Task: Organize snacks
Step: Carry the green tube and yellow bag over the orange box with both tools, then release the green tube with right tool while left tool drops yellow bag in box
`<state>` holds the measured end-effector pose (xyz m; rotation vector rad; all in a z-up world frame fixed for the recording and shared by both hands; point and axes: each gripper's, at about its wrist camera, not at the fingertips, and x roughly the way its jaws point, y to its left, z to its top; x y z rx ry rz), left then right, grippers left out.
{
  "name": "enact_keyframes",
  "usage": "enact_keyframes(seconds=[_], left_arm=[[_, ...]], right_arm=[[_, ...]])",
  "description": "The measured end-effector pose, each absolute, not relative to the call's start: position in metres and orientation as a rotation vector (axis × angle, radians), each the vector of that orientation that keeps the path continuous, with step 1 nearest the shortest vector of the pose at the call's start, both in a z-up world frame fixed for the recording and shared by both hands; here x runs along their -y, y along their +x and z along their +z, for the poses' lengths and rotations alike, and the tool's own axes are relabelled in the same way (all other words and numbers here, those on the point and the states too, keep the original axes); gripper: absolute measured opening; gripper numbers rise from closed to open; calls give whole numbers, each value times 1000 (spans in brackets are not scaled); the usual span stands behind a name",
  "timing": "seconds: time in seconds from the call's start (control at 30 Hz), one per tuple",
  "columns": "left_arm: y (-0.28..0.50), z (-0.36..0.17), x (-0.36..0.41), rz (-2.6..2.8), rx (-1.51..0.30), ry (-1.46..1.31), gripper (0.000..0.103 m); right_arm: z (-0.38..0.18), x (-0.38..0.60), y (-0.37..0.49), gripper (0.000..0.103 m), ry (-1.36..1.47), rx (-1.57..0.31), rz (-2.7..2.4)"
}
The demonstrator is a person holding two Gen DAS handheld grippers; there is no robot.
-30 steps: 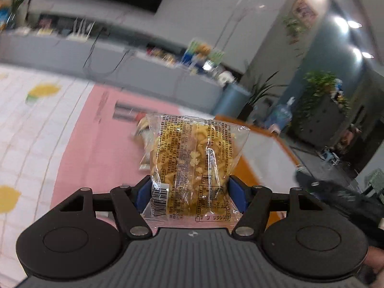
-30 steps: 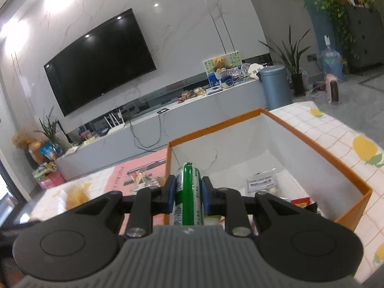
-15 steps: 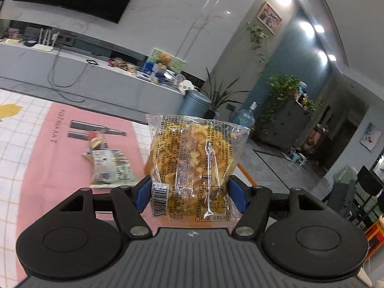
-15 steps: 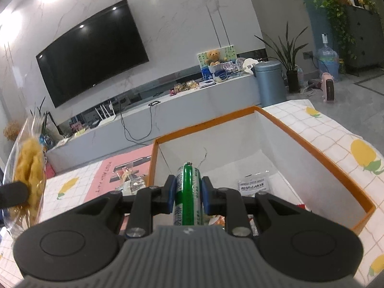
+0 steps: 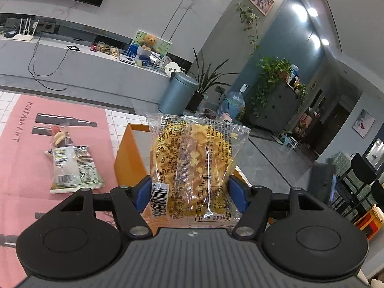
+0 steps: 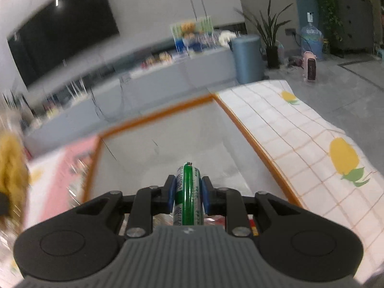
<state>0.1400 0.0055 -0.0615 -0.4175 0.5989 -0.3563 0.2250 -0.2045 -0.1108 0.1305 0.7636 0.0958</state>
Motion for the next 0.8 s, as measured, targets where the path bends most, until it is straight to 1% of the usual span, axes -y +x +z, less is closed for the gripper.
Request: enact_keyframes(seconds=[0.13,0.3,0.4,0.43,0.5,0.6,0.73,0.8], left_arm=[[142,-64,3,-376,-611,-400,77],[139,-65,12,-379,-617,-362,77],[140,-66,14,-370,-625,-360,77],[140,-67,15,-368,-630,-360,77],[142,-66,19,-361,-641,-356,77],[144,-61,26,-359,-639,-339,77],[148,-58,38,-345,-656,-313,77],[153,-59,44,-338,-676,-304,77]], right_arm=[[-118,187,237,20,-103,-752,0],[-126,197,256,20,-114,-790,-11],[-121,197,252,22,-123,-779,-9],[-119,198,250,26,-121,-777,-1],[-113,198,245,71,-116,-756,3],[-100,201,237,76,-51,-711,34],[-81,214,222,78,12,-637,23],[-73,224,215,80,69,-607,21]])
